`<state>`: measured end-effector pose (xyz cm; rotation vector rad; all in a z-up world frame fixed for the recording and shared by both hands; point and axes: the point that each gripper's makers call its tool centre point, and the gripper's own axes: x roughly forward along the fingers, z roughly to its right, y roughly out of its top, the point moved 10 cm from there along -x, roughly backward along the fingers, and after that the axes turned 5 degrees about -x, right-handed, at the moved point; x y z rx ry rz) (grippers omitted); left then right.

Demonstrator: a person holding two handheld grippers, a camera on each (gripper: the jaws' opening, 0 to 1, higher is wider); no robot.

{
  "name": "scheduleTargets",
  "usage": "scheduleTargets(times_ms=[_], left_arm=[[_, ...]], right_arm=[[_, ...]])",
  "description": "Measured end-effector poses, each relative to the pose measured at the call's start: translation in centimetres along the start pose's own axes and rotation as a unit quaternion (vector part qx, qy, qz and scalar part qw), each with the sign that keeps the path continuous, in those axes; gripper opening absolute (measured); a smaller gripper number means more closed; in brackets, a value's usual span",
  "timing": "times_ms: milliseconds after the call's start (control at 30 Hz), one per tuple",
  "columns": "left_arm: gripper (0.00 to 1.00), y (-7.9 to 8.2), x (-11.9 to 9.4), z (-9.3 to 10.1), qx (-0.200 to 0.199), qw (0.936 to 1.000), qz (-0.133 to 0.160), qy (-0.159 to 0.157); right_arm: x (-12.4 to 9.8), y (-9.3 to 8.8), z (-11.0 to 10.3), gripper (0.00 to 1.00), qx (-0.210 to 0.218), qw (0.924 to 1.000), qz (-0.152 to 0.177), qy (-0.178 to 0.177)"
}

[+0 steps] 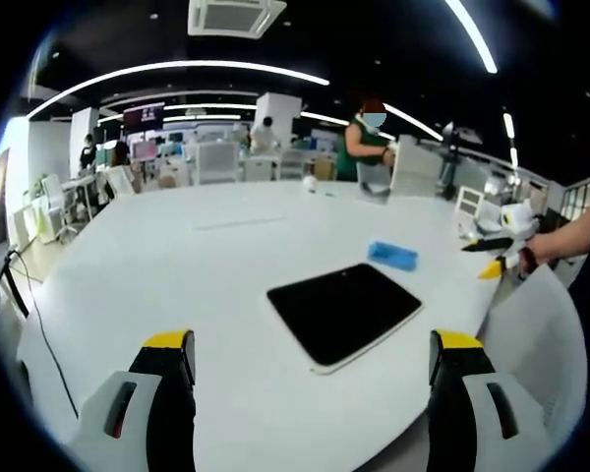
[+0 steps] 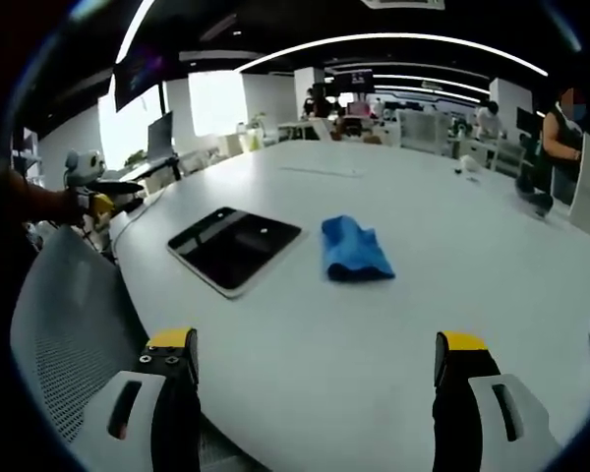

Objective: Wipe the mirror surface with the cleaning cloth until all visible marks leave the cleaned area.

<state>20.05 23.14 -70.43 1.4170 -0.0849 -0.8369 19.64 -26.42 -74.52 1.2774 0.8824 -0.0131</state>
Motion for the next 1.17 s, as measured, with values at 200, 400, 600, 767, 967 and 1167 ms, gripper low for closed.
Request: scheduleTargets(times_ms=[200, 400, 600, 767, 967, 1167], left_arm=[[1.00, 0.09, 0.11, 0.17, 0.002, 1.0000, 0.000, -0.002], [1.00, -0.05, 0.16, 0.31, 0.004, 1.0000, -0.003, -0.005], [1.00, -0.02, 0.18, 0.19, 0.008, 0.9999, -0.008, -0.007], [1.00, 0.25, 0.21, 0.03, 0.010, 0.9999, -0.008, -0.008], [1.00, 0.20, 0.32, 0.02, 0.010, 0.9999, -0.008, -0.009], [1.00, 0.16, 0.40, 0.11, 0.010, 0.9999, -0.008, -0.011]], right_arm=[[-0.24, -0.22, -0.34, 1.00, 0.002, 1.0000, 0.000, 0.001], [-0.44, -0.36, -0.24, 1.00, 0.006, 1.0000, -0.002, 0.001], [-0.49, -0.51, -0.28, 1.00, 0.009, 1.0000, -0.002, 0.000], [-0.56, -0.59, -0.38, 1.00, 0.012, 0.9999, -0.004, 0.000], [-0.63, -0.69, -0.35, 1.00, 0.015, 0.9999, -0.006, -0.002], [-0.43, -0.86, -0.28, 1.00, 0.017, 0.9998, -0.007, -0.002]])
